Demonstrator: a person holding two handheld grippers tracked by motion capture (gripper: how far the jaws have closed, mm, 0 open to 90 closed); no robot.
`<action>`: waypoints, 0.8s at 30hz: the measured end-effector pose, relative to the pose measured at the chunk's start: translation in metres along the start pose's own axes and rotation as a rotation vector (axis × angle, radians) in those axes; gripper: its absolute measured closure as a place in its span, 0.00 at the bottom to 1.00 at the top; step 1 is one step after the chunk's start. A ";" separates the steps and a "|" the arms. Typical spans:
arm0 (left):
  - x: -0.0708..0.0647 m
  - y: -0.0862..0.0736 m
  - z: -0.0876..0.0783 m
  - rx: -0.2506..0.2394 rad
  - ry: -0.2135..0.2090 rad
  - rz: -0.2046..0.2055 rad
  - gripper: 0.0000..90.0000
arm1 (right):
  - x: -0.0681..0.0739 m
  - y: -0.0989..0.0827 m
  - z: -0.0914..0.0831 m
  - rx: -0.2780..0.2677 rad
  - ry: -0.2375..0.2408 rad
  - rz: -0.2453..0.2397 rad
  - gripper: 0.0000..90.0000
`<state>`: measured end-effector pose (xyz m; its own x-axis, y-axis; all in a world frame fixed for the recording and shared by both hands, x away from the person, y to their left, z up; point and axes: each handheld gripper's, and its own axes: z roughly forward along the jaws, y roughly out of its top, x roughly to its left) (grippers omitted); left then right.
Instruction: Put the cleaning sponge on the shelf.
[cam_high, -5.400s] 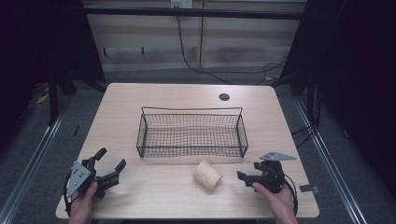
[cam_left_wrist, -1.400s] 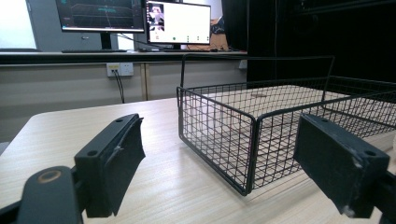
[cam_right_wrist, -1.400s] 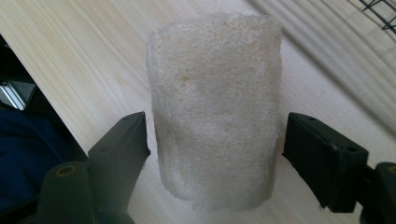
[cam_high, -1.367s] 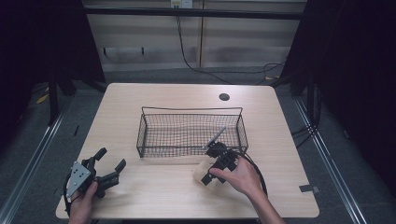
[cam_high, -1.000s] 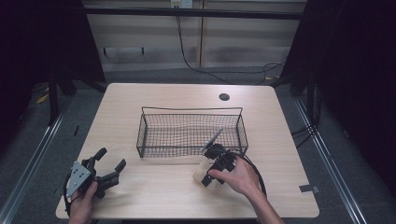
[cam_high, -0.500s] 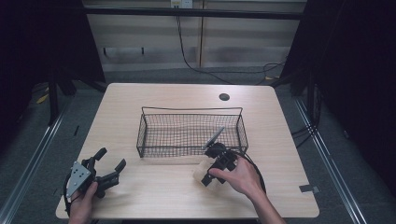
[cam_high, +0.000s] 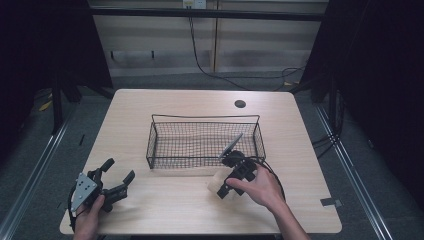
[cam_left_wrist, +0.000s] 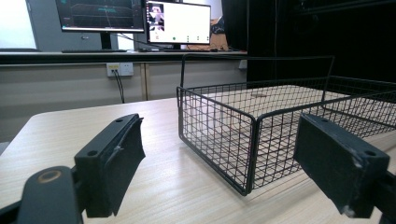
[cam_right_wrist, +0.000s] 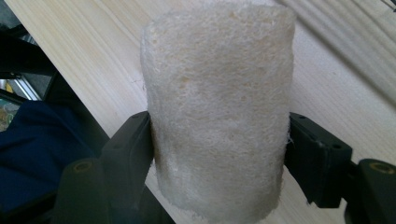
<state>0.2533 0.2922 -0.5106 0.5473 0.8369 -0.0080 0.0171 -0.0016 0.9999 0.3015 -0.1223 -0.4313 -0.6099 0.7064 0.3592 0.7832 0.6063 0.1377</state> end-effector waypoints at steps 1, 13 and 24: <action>0.000 0.000 0.000 0.000 0.000 0.000 0.17 | 0.000 0.000 -0.001 0.000 0.003 0.002 0.32; 0.000 0.000 0.000 0.004 -0.001 0.005 0.17 | 0.003 0.002 -0.016 -0.018 0.007 -0.007 0.32; 0.000 0.000 0.000 0.003 -0.001 0.003 0.17 | 0.003 0.002 -0.032 -0.022 0.015 0.009 0.32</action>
<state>0.2532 0.2925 -0.5106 0.5479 0.8365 -0.0045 0.0177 -0.0062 0.9998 0.3048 -0.1305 -0.4005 -0.6014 0.7060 0.3739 0.7911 0.5917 0.1551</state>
